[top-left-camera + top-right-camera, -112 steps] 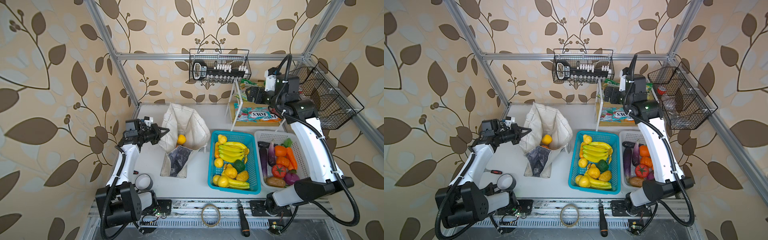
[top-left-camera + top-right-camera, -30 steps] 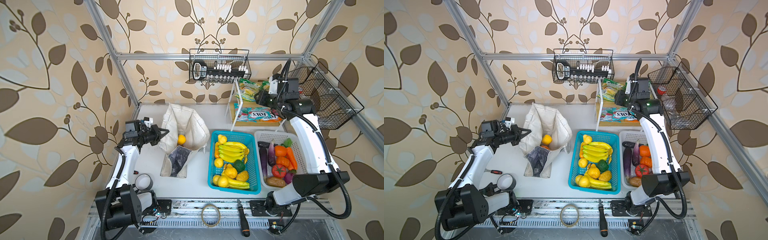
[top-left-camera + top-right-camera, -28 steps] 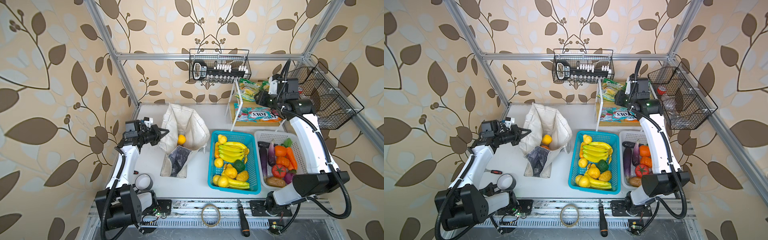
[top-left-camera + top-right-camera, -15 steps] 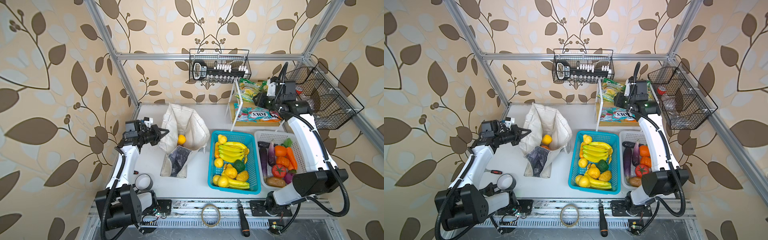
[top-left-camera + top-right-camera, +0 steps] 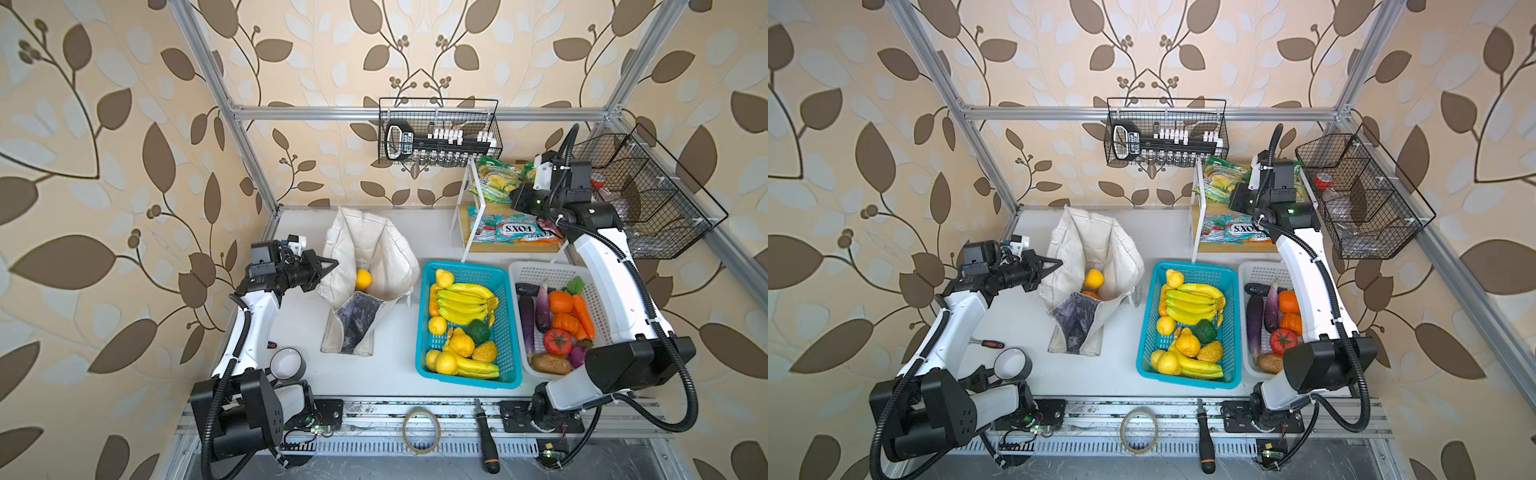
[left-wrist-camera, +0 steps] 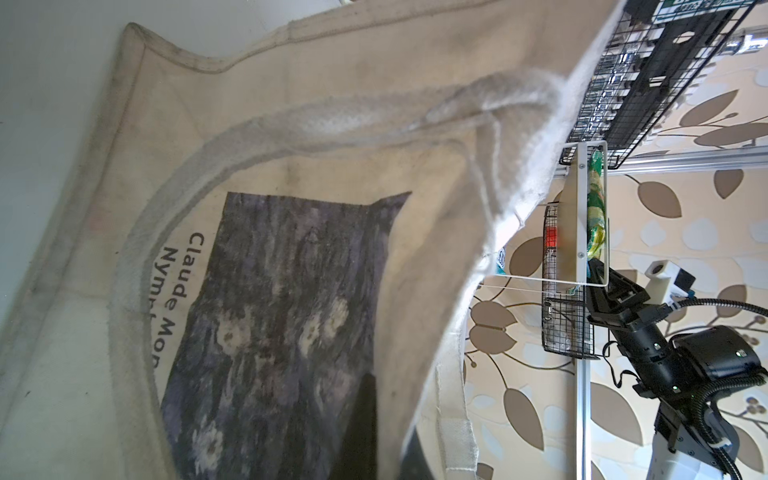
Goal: Place the food into the grocery bag and tie it
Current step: 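Grasp the nearer Fox's Spring Tea candy bag with the right gripper, then lift the candy bag and carry it into the tote bag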
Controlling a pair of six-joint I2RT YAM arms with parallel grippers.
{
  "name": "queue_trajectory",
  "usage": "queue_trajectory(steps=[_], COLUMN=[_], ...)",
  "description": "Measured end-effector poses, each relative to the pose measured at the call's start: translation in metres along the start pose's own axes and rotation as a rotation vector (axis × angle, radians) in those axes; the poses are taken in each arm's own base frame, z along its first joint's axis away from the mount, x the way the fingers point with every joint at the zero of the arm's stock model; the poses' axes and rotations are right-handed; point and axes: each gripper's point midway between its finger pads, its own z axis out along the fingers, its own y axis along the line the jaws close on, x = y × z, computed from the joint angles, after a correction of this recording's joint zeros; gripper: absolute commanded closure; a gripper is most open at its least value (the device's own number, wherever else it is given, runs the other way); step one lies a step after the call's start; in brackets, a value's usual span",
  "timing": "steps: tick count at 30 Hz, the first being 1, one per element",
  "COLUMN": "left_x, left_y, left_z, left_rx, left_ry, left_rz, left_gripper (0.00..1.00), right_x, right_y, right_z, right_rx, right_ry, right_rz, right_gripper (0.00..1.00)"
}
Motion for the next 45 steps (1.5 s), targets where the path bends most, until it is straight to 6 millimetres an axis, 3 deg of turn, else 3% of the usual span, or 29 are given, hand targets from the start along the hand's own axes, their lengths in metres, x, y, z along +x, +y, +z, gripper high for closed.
queue_trajectory(steps=[4,24,31,39,42,45], left_x=[0.000,0.000,0.000,0.001,0.001,0.001], left_y=[0.001,0.000,0.000,-0.002,-0.002,-0.002], left_z=[0.000,0.000,0.000,0.000,0.000,0.001], left_rx=[0.000,0.001,0.006,0.017,0.017,0.019], left_ry=[0.001,0.001,0.002,0.008,0.008,0.008], left_rz=[-0.002,-0.001,-0.001,0.002,0.002,0.000], left_gripper=[1.00,1.00,1.00,1.00,1.00,1.00], right_x=[-0.010,-0.064,-0.107,-0.104,-0.095,-0.082], right_y=[0.004,0.021,0.039,0.048,0.070,0.107], right_z=[-0.009,-0.051,-0.068,-0.079,-0.092,-0.112], right_rx=[-0.006,-0.011,-0.047,-0.088,-0.168,-0.275], right_ry=[-0.021,-0.119,-0.221,-0.222,-0.217,-0.221], right_rz=[0.000,-0.040,-0.057,-0.065,-0.085,-0.122], right_gripper=[1.00,1.00,1.00,1.00,1.00,1.00])
